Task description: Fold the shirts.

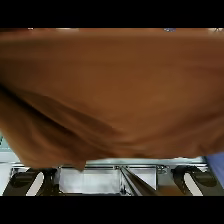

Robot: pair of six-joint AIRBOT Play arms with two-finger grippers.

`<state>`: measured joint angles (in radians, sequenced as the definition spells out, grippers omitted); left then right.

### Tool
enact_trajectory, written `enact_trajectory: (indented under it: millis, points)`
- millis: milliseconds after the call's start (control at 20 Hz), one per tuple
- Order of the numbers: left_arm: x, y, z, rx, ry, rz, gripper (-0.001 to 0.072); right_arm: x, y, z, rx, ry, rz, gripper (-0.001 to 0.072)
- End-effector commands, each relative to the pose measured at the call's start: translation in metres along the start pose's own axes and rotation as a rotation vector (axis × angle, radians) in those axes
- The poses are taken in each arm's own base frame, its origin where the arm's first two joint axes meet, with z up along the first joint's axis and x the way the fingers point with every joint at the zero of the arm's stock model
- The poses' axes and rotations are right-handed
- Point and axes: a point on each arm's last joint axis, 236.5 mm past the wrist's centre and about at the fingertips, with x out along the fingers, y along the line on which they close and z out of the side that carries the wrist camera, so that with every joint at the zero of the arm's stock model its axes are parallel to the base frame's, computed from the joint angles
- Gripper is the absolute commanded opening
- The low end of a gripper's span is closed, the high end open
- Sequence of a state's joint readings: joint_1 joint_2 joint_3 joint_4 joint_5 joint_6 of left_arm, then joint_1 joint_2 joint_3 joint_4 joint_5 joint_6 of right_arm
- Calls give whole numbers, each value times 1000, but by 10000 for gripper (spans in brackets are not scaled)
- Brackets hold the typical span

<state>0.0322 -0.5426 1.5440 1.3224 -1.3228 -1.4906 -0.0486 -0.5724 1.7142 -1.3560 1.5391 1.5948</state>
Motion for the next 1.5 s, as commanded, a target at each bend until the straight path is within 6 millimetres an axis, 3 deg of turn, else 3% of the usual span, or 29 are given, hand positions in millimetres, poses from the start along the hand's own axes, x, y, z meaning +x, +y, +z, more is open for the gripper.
enact_trajectory:
  millis: [0,100,250,400,500,650,800,850,900,950,1050,1100,1250,1350,1450]
  points:
    - [77,24,-77,-132,189,43,17,74,-16,-53,59,182,-1,22]
    - [136,36,-113,-233,222,54,17,136,-25,-87,97,296,16,22]
    - [221,47,-156,-358,266,47,17,231,-40,-117,153,402,34,22]
    - [300,60,-186,-470,299,57,17,331,-47,-141,252,459,84,22]
    - [344,68,-204,-514,345,65,17,387,-51,-160,315,521,105,22]
    - [399,74,-226,-529,438,61,17,453,-53,-175,391,568,144,22]
    - [430,64,-233,-565,528,10,19,491,-59,-189,479,591,129,38]
    - [435,60,-234,-573,558,-9,77,496,-61,-191,496,595,123,199]
    - [436,57,-234,-570,584,-22,288,497,-63,-190,503,594,125,400]
    - [433,58,-232,-562,607,-28,504,494,-70,-187,502,593,118,413]
    - [413,74,-229,-502,675,-47,510,472,-93,-182,491,619,93,413]
    - [396,92,-231,-500,732,-30,510,454,-109,-179,474,643,78,413]
    - [336,142,-242,-577,868,14,510,385,-167,-179,432,734,-38,412]
    - [299,154,-246,-586,912,12,510,341,-212,-184,408,742,-202,412]
    - [256,161,-279,-577,987,38,510,300,-239,-200,425,737,-331,412]
